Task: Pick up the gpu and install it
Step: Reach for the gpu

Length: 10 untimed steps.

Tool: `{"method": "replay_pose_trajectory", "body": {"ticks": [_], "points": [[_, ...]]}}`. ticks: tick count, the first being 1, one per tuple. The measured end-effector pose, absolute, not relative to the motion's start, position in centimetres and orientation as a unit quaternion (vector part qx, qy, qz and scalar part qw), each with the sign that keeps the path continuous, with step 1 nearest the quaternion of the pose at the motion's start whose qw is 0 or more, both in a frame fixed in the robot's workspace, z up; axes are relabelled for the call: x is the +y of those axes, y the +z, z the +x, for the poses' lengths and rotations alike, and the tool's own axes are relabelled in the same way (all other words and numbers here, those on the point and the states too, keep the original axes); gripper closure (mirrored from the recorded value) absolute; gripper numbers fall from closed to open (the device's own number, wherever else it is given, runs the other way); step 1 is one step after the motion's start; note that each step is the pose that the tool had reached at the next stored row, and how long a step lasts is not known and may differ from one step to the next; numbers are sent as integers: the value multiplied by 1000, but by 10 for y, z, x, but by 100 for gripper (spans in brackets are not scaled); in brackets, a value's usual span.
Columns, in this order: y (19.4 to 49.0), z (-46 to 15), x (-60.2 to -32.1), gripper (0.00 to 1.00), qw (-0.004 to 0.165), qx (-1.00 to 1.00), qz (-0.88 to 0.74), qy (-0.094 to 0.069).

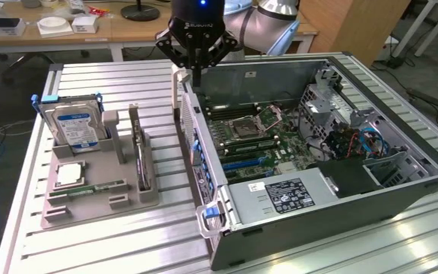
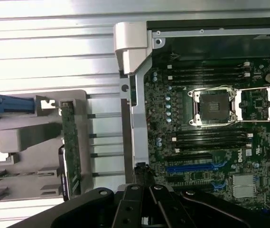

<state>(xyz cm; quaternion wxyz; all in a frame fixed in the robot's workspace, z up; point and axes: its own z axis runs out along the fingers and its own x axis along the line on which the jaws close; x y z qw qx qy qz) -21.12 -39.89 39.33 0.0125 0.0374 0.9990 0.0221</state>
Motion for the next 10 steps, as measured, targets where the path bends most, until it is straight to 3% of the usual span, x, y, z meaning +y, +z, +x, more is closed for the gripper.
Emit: {"method": "replay_pose_trajectory", "body": {"ticks": [10], "points": [[393, -231, -399, 90, 13, 999, 37, 22]]}}
